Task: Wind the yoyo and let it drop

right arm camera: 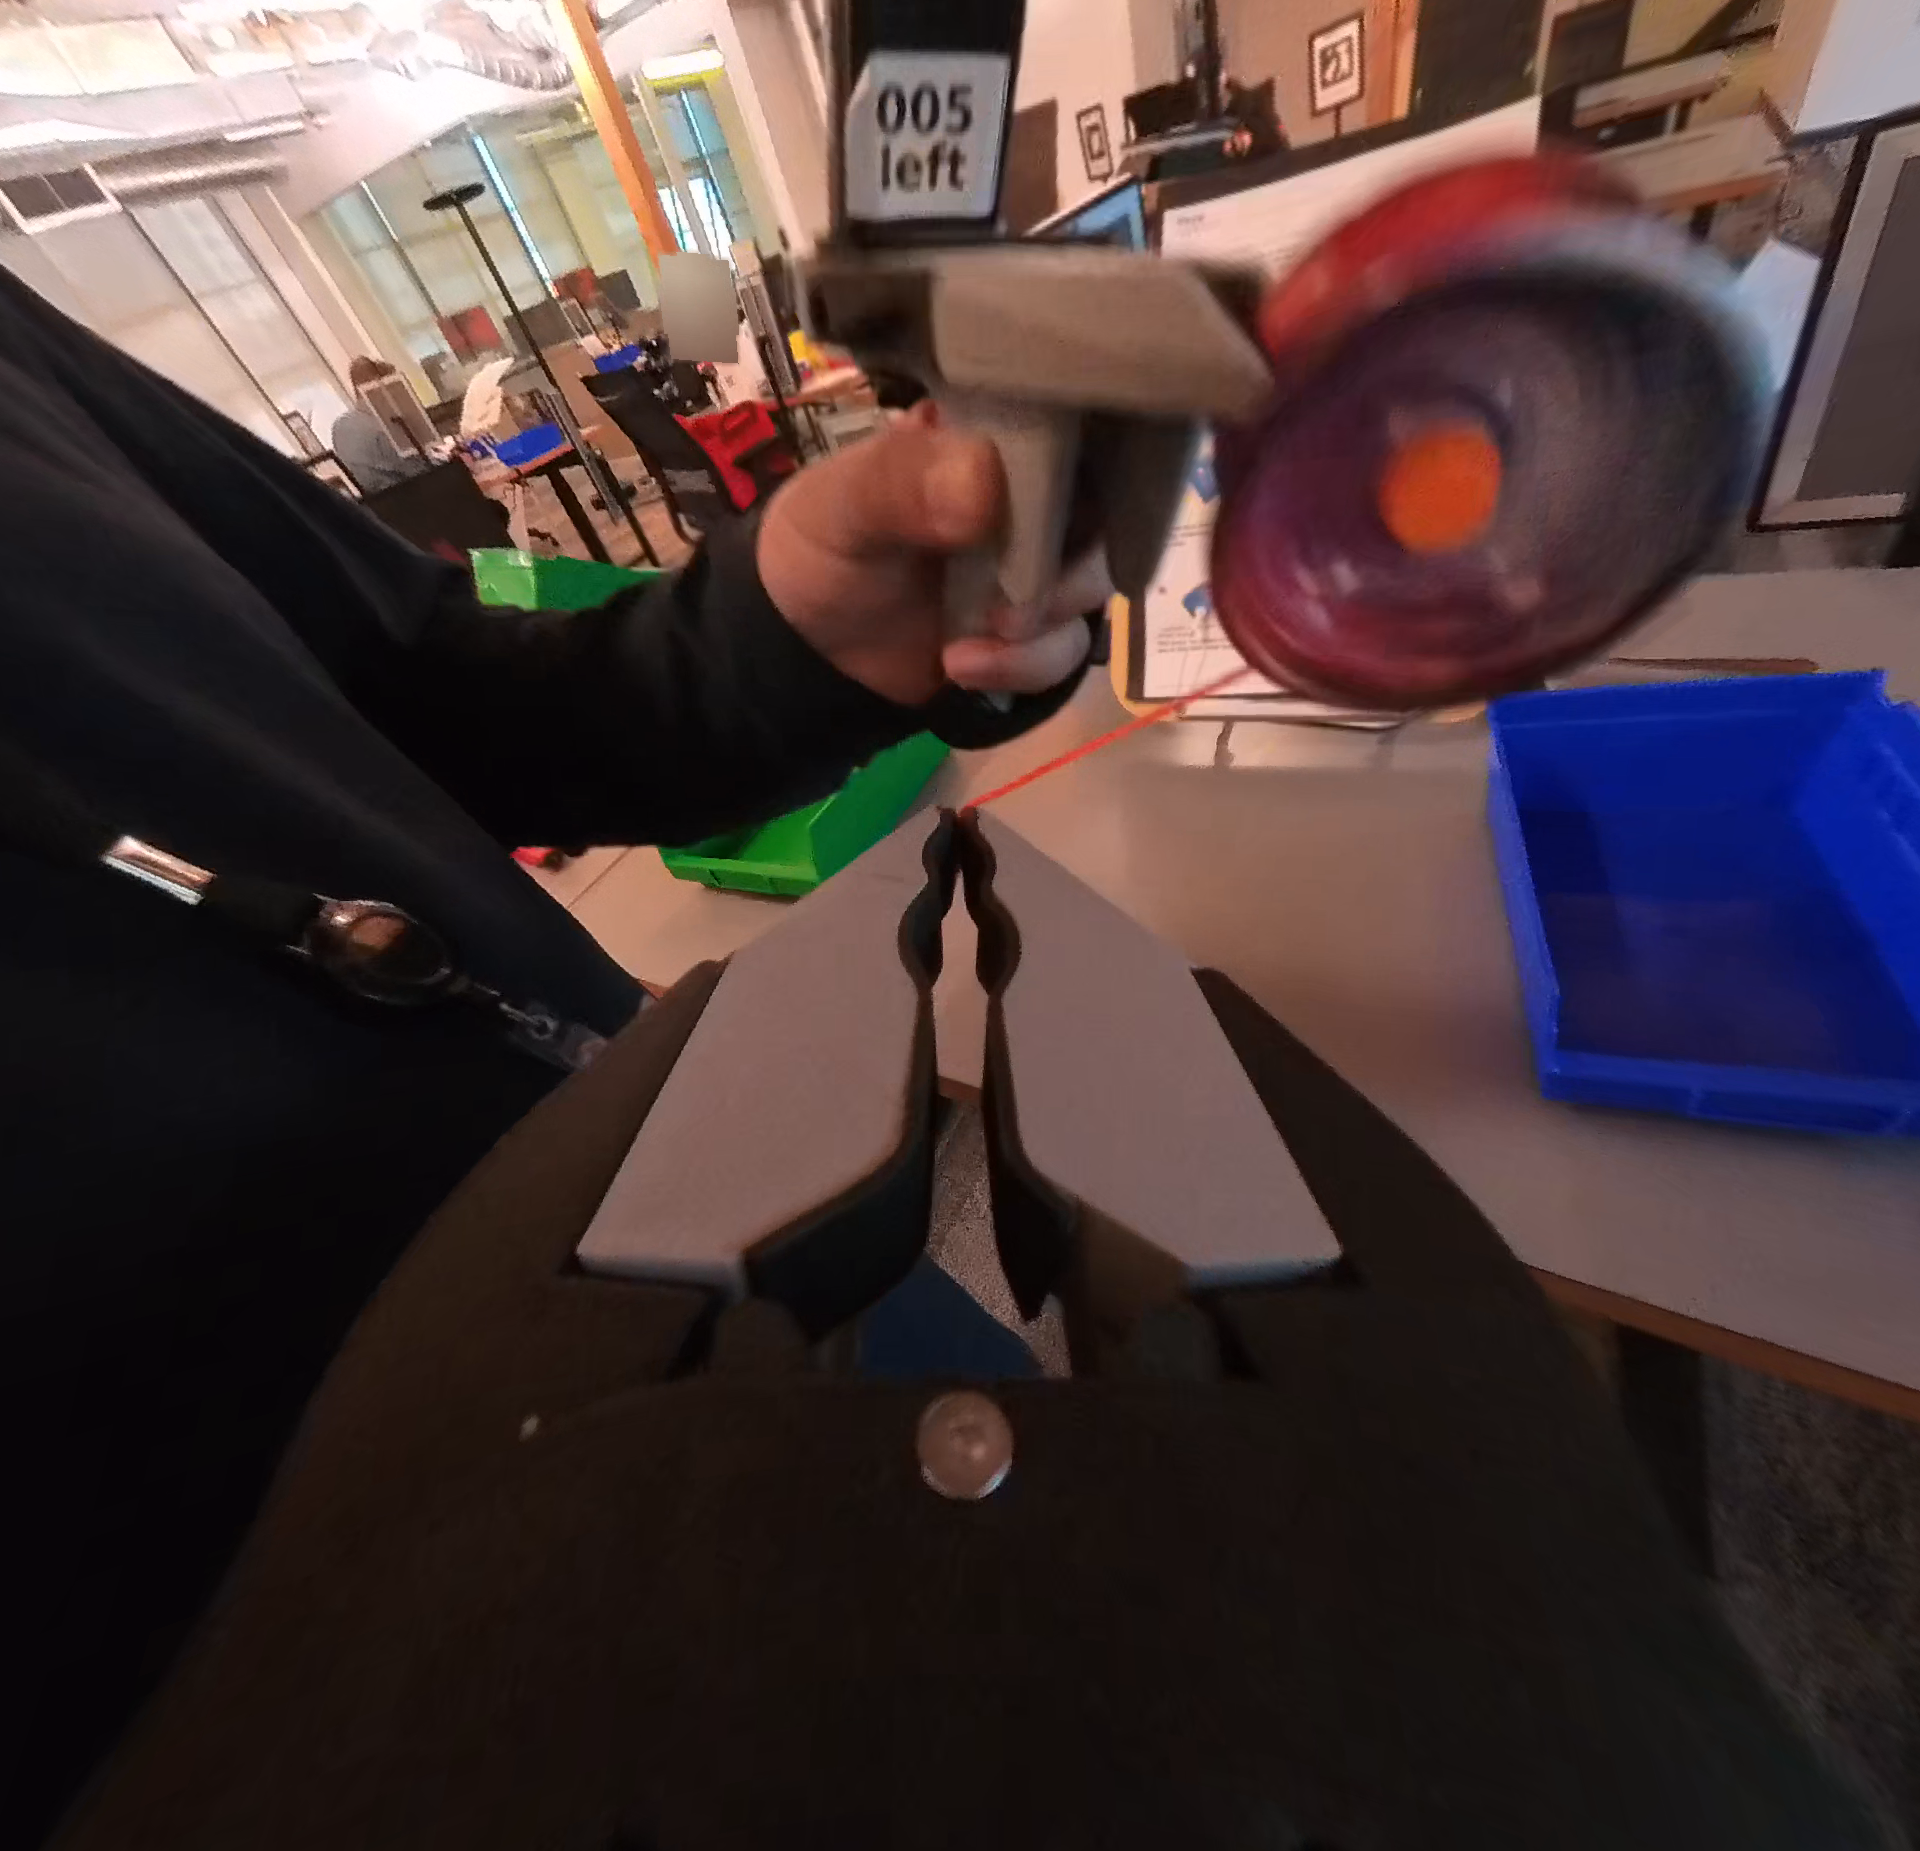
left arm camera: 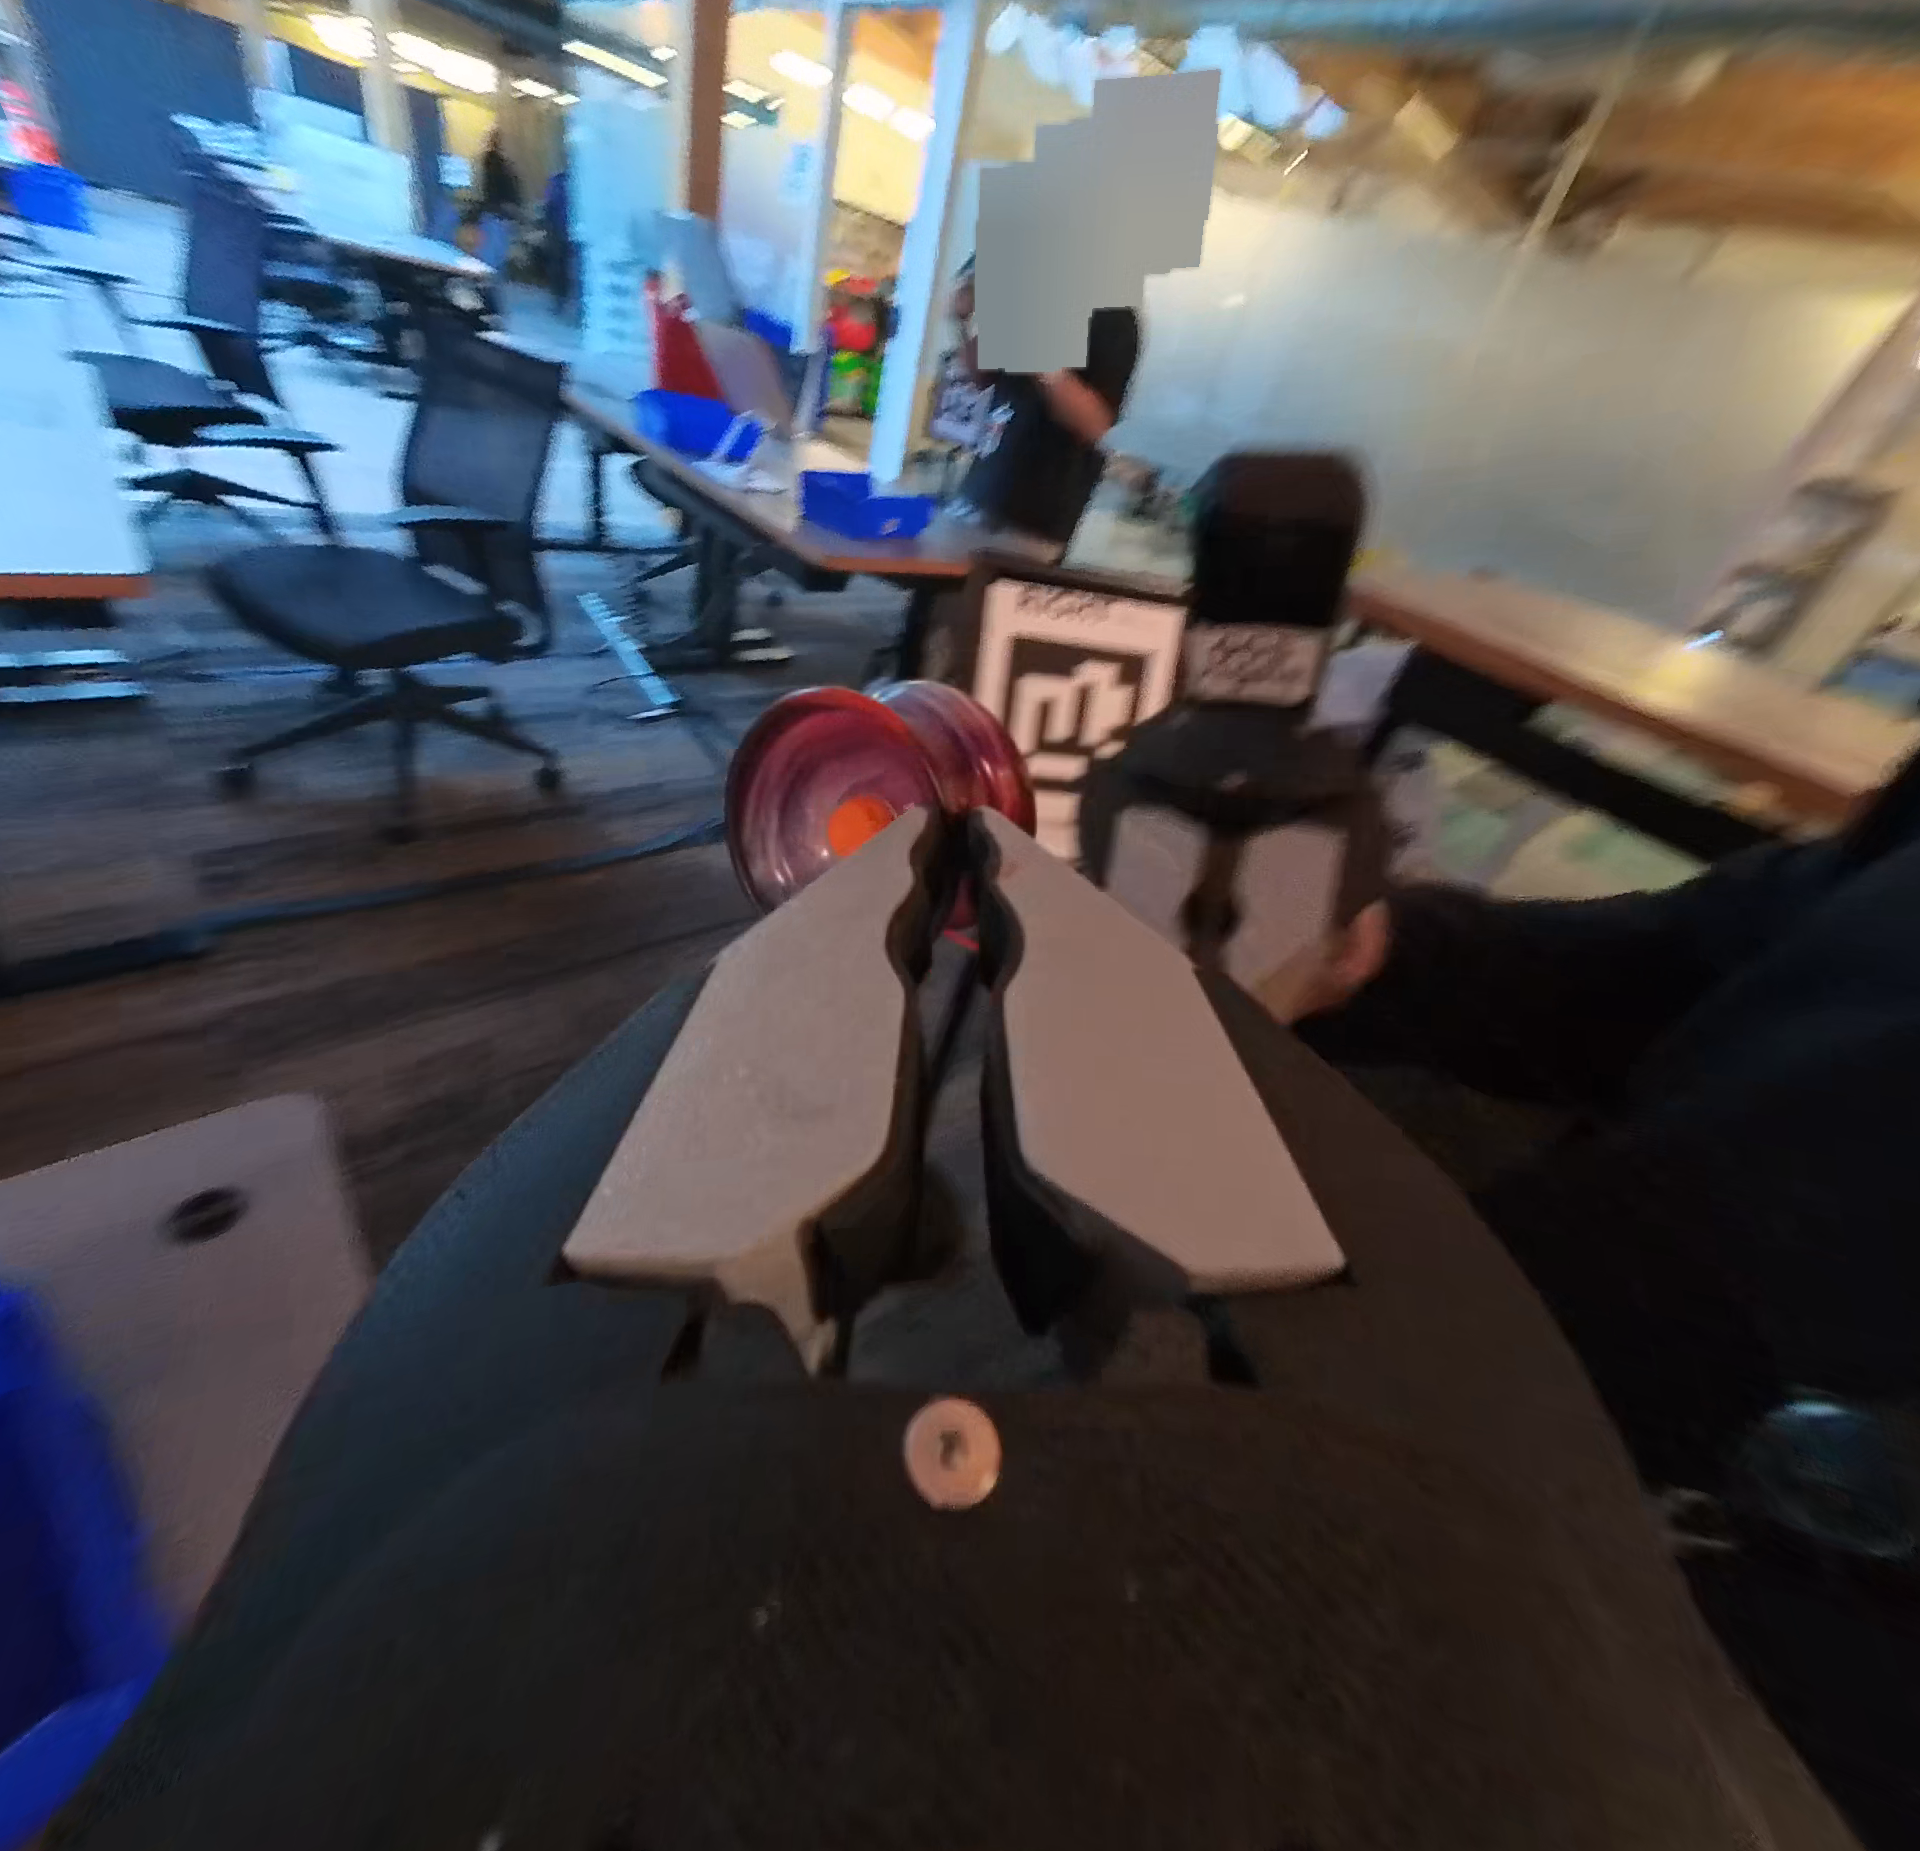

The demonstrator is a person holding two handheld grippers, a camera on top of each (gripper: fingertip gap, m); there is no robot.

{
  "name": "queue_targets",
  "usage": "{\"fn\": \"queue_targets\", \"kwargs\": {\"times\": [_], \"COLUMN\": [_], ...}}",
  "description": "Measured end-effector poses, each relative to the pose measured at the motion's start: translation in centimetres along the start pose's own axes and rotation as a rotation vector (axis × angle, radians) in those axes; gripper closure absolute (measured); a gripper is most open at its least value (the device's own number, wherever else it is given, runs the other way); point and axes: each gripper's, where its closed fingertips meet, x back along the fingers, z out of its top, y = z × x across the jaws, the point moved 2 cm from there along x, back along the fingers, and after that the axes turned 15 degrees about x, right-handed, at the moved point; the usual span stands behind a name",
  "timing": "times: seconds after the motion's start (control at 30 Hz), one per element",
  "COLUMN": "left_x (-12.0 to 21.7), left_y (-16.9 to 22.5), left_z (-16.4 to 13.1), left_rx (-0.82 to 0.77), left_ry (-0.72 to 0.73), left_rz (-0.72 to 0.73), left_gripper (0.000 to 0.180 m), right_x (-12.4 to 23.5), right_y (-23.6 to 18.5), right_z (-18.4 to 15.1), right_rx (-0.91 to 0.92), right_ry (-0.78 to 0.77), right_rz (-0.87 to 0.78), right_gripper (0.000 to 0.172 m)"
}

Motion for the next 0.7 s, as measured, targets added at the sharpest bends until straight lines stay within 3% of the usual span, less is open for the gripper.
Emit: {"fn": "queue_targets", "kwargs": {"times": [0.03, 0.23, 0.33, 0.53, 0.7], "left_x": [-0.1, -1.4, -1.5, -1.4, -0.6], "left_y": [-0.7, -2.6, -2.6, -0.2, 2.7], "left_z": [-0.6, -4.3, -5.8, -7.6, -5.7], "left_rx": [-0.046, -0.189, -0.221, -0.140, 0.019], "left_ry": [-0.014, -0.161, -0.235, -0.343, -0.268], "left_rz": [0.059, 0.217, 0.218, 0.014, -0.237], "left_gripper": [0.180, 0.180, 0.180, 0.179, 0.179], "right_x": [0.1, 0.9, 2.7, 5.1, 4.5], "right_y": [-0.1, 1.0, 2.7, 5.3, 5.4], "right_z": [0.3, 0.1, 0.4, 0.0, -1.2], "right_rx": [-0.005, 0.069, 0.102, 0.177, 0.070], "right_ry": [-0.005, -0.161, -0.217, -0.329, -0.222], "right_rz": [0.001, -0.056, -0.113, -0.175, -0.060], "right_gripper": [0.172, 0.172, 0.172, 0.172, 0.172]}}
